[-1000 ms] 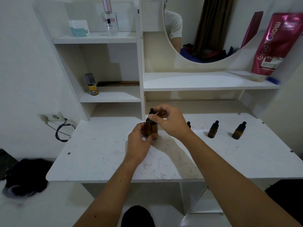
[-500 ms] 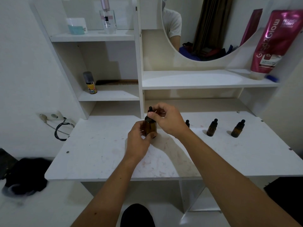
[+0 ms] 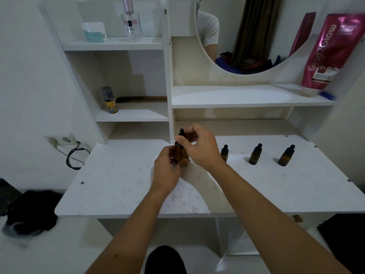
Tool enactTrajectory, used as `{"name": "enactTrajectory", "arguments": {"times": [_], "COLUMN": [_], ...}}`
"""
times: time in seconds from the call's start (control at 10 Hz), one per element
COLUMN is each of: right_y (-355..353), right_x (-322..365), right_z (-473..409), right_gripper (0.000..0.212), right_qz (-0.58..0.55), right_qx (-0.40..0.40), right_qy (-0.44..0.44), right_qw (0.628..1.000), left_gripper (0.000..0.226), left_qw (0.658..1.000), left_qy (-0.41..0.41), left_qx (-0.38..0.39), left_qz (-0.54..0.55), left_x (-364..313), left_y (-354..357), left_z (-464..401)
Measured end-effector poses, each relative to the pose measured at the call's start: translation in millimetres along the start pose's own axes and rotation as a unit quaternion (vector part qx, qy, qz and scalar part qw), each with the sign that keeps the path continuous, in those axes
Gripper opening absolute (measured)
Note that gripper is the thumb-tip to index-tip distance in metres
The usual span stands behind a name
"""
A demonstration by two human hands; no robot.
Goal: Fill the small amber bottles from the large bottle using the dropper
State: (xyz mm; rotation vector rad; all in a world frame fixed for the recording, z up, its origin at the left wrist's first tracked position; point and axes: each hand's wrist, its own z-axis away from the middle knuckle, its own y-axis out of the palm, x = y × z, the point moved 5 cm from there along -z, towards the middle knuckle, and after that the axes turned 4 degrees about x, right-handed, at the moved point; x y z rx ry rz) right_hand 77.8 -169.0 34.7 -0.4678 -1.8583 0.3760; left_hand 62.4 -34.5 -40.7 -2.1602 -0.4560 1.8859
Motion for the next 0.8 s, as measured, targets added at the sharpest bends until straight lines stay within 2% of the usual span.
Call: {"name": "enactTrajectory", "arguments": {"times": [0.4, 0.6, 0.8], "right_y": [0, -4, 0], "right_x": [-2, -11, -29], "right_z": [5, 20, 49], "right_gripper": [0.023, 0.041, 0.053], "right_qz": [-0.024, -0.012, 0.072], "right_qx": [-0.015, 0.011, 0.048], "right_qy": [-0.015, -0.019, 0.034], "right_qw": [0.999, 1.0, 0.996], "left_gripper": [0.049, 0.054, 0.059], "left_qw": [1.0, 1.0, 0.999], "left_qy": [-0.008, -0.01, 0.0], "left_qx": [0.002, 0.015, 0.01], "left_qz": [-0.004, 0.001, -0.035], "left_x": [0, 0, 1], "left_y": [1, -1, -8], "left_z": [2, 6, 17]}}
